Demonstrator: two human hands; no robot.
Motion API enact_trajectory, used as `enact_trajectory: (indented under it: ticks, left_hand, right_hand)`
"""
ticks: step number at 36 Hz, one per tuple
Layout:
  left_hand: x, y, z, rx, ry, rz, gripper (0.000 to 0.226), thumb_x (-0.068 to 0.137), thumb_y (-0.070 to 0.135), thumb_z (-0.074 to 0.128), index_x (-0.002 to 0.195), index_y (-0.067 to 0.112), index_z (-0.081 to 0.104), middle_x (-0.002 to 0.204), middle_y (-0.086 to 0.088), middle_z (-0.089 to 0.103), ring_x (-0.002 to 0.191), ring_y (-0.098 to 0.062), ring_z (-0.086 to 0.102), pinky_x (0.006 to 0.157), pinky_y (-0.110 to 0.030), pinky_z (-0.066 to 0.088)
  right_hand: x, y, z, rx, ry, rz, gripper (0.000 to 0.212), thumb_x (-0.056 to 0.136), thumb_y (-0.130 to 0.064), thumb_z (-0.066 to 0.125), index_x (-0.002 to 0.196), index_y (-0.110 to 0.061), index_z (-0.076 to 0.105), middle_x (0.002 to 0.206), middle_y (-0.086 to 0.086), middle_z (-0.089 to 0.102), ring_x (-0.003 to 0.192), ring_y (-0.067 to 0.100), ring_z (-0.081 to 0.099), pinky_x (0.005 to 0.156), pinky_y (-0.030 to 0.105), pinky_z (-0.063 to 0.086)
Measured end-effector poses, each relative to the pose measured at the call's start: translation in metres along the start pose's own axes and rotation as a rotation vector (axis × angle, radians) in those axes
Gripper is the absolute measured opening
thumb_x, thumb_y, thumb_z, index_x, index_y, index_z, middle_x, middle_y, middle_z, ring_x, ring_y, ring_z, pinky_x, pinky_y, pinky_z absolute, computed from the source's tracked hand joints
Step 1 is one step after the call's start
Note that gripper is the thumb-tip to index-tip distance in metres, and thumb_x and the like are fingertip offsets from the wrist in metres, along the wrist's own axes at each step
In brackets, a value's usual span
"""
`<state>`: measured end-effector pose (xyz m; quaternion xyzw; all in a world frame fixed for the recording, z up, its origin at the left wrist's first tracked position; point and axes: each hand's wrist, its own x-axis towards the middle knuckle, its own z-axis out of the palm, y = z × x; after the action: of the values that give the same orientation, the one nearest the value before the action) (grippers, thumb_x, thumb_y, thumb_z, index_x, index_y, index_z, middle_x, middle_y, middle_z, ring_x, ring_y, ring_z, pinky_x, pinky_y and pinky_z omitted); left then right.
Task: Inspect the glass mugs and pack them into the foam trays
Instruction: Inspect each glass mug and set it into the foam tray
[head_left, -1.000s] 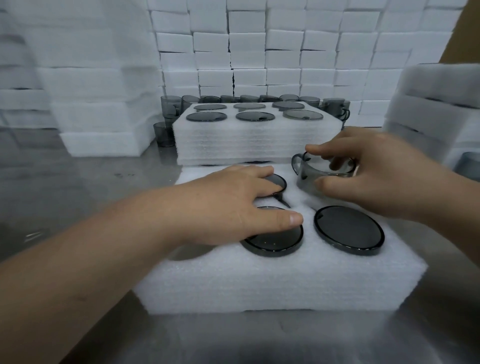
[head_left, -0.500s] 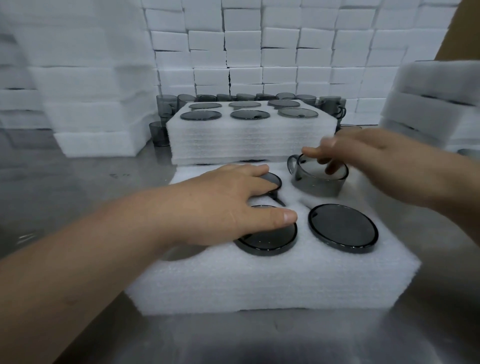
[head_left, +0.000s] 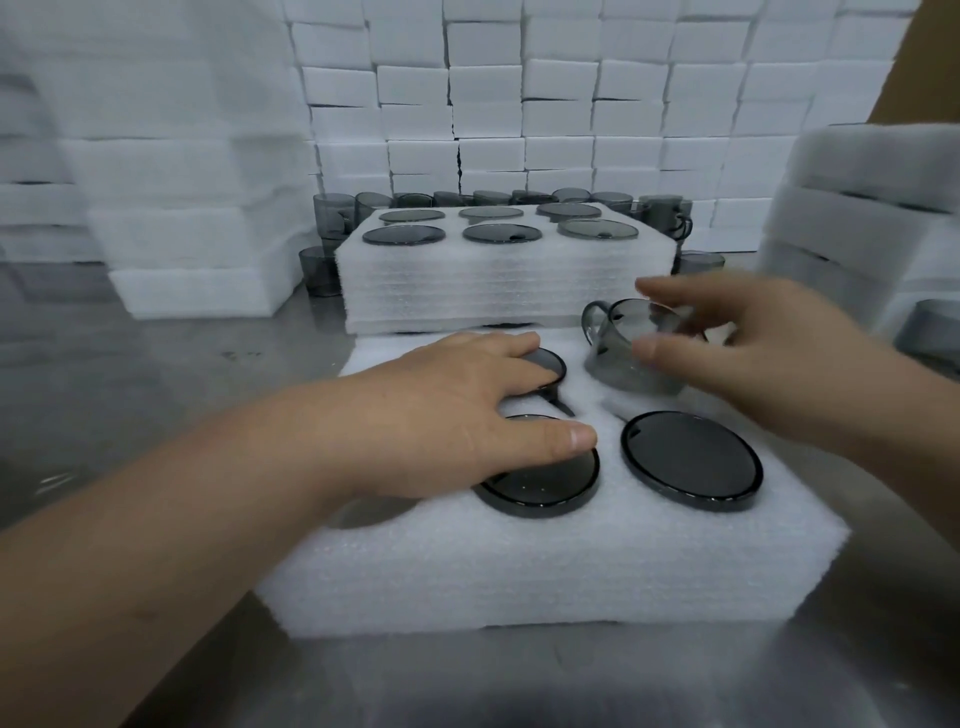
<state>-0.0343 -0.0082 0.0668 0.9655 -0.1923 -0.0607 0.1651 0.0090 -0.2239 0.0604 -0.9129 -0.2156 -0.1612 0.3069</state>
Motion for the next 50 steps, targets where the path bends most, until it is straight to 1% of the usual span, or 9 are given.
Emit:
enact_trajectory:
  ticks: [5, 13, 19, 24, 27, 31, 39, 45, 50]
  left_hand:
    - [0.001, 0.0, 0.001, -0.007, 0.005, -0.001, 0.108, 0.041, 0.085, 0.022, 0.14, 0.045, 0.031, 0.151, 0.029, 0.006, 0.137, 0.009, 0.002, 0.112, -0.022, 0.005]
    - [0.001, 0.001, 0.001, 0.007, 0.014, 0.002, 0.106, 0.043, 0.082, 0.021, 0.141, 0.043, 0.031, 0.152, 0.026, 0.006, 0.135, 0.009, 0.003, 0.106, -0.017, 0.005]
    - [0.001, 0.0, 0.001, 0.018, 0.017, -0.001, 0.106, 0.042, 0.083, 0.02, 0.141, 0.045, 0.027, 0.152, 0.028, 0.005, 0.134, 0.011, 0.003, 0.104, -0.016, 0.004]
    - [0.001, 0.0, 0.002, 0.013, 0.02, 0.004, 0.107, 0.043, 0.082, 0.02, 0.142, 0.043, 0.027, 0.152, 0.026, 0.006, 0.134, 0.012, 0.003, 0.104, -0.016, 0.003]
    - [0.002, -0.001, 0.002, 0.012, 0.028, 0.006, 0.108, 0.042, 0.082, 0.02, 0.142, 0.043, 0.028, 0.152, 0.027, 0.006, 0.13, 0.015, 0.005, 0.101, -0.014, 0.002]
    - [0.002, -0.001, 0.003, 0.013, 0.031, 0.0, 0.109, 0.04, 0.082, 0.019, 0.142, 0.044, 0.028, 0.152, 0.028, 0.005, 0.131, 0.014, 0.004, 0.101, -0.014, 0.002]
    - [0.0, 0.001, 0.002, 0.014, 0.028, 0.003, 0.108, 0.042, 0.08, 0.019, 0.142, 0.042, 0.029, 0.153, 0.025, 0.006, 0.135, 0.009, 0.002, 0.104, -0.016, 0.003]
    - [0.001, 0.002, 0.002, 0.013, 0.023, -0.001, 0.107, 0.042, 0.079, 0.018, 0.142, 0.042, 0.028, 0.152, 0.027, 0.005, 0.136, 0.009, 0.001, 0.105, -0.017, 0.002]
    - [0.001, 0.001, 0.002, 0.011, 0.023, 0.003, 0.103, 0.045, 0.079, 0.019, 0.141, 0.044, 0.029, 0.152, 0.027, 0.005, 0.135, 0.01, 0.002, 0.106, -0.018, 0.003]
  right_hand:
    - [-0.001, 0.0, 0.003, -0.036, 0.006, -0.079, 0.073, 0.059, -0.055, 0.06, 0.13, -0.038, 0.05, 0.094, -0.029, 0.057, 0.086, -0.017, 0.049, 0.067, 0.001, 0.036]
    - [-0.002, -0.007, -0.003, 0.151, 0.303, -0.15, 0.057, 0.047, -0.072, 0.061, 0.095, -0.045, 0.045, 0.092, -0.025, 0.053, 0.082, -0.012, 0.052, 0.067, 0.002, 0.037]
    - [-0.002, -0.007, 0.005, 0.187, 0.086, -0.123, 0.072, 0.037, -0.084, 0.064, 0.092, -0.045, 0.04, 0.126, -0.03, 0.041, 0.118, -0.008, 0.041, 0.095, 0.014, 0.031]
    - [-0.006, -0.005, -0.003, 0.234, -0.138, -0.178, 0.053, 0.053, -0.065, 0.058, 0.1, -0.066, 0.034, 0.115, -0.03, 0.05, 0.106, -0.006, 0.054, 0.097, 0.032, 0.041]
    - [-0.006, -0.002, -0.008, 0.099, -0.186, -0.184, 0.062, 0.056, -0.054, 0.049, 0.109, -0.074, 0.023, 0.117, -0.039, 0.045, 0.1, -0.01, 0.052, 0.087, 0.016, 0.041]
    - [-0.005, 0.0, -0.007, 0.028, -0.082, -0.25, 0.063, 0.064, -0.032, 0.055, 0.119, -0.053, 0.031, 0.112, -0.038, 0.042, 0.088, -0.02, 0.049, 0.072, -0.002, 0.034]
    - [0.0, 0.007, -0.012, 0.021, 0.016, -0.244, 0.049, 0.056, -0.061, 0.055, 0.102, -0.049, 0.045, 0.126, -0.039, 0.041, 0.104, -0.029, 0.039, 0.085, -0.005, 0.027]
    - [0.002, 0.008, -0.006, 0.139, 0.12, -0.112, 0.057, 0.042, -0.067, 0.062, 0.089, -0.038, 0.045, 0.098, -0.021, 0.062, 0.096, -0.009, 0.057, 0.084, 0.016, 0.043]
    - [0.004, 0.0, 0.008, 0.007, 0.216, -0.119, 0.099, 0.04, -0.078, 0.051, 0.13, -0.041, 0.038, 0.094, -0.021, 0.052, 0.078, -0.01, 0.049, 0.071, 0.012, 0.034]
